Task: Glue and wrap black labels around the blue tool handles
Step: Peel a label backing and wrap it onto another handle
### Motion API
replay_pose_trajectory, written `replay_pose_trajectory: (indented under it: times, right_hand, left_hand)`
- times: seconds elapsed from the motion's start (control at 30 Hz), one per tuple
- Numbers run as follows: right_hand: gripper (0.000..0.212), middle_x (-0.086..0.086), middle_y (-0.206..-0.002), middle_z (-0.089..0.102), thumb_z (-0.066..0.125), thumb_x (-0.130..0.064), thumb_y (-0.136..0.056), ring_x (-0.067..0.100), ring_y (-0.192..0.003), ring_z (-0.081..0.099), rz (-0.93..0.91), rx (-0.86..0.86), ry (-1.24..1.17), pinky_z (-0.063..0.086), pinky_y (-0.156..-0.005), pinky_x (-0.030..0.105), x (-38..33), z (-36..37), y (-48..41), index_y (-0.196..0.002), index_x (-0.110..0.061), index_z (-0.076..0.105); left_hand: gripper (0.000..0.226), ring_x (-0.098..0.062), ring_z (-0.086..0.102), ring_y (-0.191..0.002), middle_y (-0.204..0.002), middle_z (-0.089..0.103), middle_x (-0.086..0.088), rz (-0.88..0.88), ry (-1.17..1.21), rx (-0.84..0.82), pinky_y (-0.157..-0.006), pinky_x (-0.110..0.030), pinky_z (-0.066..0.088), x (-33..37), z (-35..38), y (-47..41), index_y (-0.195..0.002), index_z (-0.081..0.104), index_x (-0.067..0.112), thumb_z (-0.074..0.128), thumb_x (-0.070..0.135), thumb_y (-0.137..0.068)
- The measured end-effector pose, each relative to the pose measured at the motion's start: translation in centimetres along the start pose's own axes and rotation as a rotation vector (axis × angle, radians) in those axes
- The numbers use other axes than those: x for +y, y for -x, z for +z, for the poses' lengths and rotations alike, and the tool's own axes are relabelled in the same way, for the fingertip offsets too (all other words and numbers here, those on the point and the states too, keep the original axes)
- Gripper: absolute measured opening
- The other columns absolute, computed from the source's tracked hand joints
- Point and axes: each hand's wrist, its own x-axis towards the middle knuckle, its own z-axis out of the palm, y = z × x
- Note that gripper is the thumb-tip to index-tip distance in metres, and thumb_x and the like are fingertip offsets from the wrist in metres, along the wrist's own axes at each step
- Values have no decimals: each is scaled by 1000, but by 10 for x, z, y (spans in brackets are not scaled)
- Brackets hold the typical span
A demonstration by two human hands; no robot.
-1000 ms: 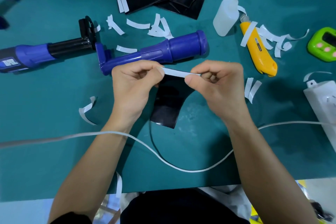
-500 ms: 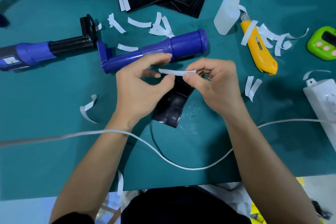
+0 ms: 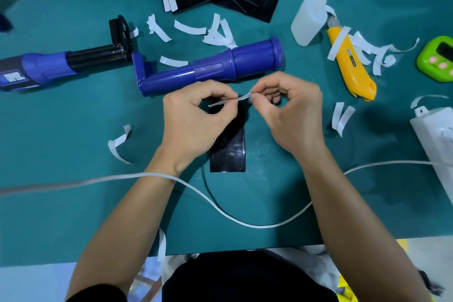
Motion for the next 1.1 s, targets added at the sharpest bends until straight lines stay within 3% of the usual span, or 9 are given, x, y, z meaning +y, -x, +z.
replay_pose_trajectory:
  times: [0.17, 0.27, 0.33, 0.43, 0.5, 0.67, 0.87, 1.1]
  right_hand:
    - [16, 0, -75, 72, 80, -2, -83, 18, -65, 61, 2, -10, -29, 46, -65, 17, 0, 3, 2, -86, -16, 75]
    - [13, -4, -69, 69, 79, -2, -83, 3, -59, 54, -16, -19, -8, 42, -63, 13, -1, 1, 3, -80, -15, 75]
    - [11, -7, -68, 68, 79, -3, -82, 0, -59, 52, -28, -21, 5, 40, -63, 11, -2, -1, 5, -77, -13, 75]
    - [10, -5, -68, 69, 78, -4, -82, 5, -60, 54, -58, -47, 26, 43, -60, 17, -3, -3, 7, -78, -13, 77]
    - [9, -5, -72, 72, 78, -5, -84, 11, -63, 57, -98, -46, 72, 48, -62, 23, -3, -3, 7, -81, -14, 78]
    - [7, -11, -76, 72, 81, -8, -81, 12, -68, 60, -159, 36, 169, 49, -70, 19, -4, 0, 10, -84, -15, 79]
    - [8, -9, -71, 66, 78, -6, -79, 12, -67, 56, -193, 13, 179, 47, -66, 25, -4, 0, 9, -76, -13, 75]
    - [12, -7, -70, 66, 77, -6, -79, 15, -68, 57, -144, -68, 125, 48, -66, 29, -2, -4, 7, -74, -15, 73]
  left_hand:
    - [28, -3, 69, -76, -82, 74, 20, 15, -25, -7, -79, -17, 52, 1, 0, 1, -82, 72, 40, 74, 13, -78]
    - [27, -5, 70, -81, -84, 75, 18, 45, -58, 5, -82, -20, 53, 4, -1, 0, -90, 76, 37, 74, 11, -79]
    - [23, -8, 71, -86, -90, 77, 13, 149, -159, 26, -87, -24, 54, 6, 0, 1, -96, 82, 26, 77, 11, -79]
    - [8, -18, 71, -82, -87, 78, 3, 293, -261, 45, -84, -31, 56, 7, 4, 3, -87, 84, 14, 82, 9, -81]
    - [4, -20, 71, -78, -83, 78, 2, 296, -263, 47, -80, -34, 56, 6, 2, 3, -82, 83, 13, 82, 8, -83]
    - [8, -21, 69, -74, -78, 76, 2, 299, -282, 62, -75, -34, 55, 5, 3, 4, -77, 82, 12, 81, 4, -80]
    - [8, -20, 69, -76, -80, 76, 4, 285, -273, 54, -77, -34, 55, 3, 5, 4, -77, 81, 13, 79, 5, -78]
    - [7, -16, 67, -77, -82, 74, 7, 241, -179, -126, -78, -31, 54, 1, -2, -3, -81, 80, 14, 76, 8, -82]
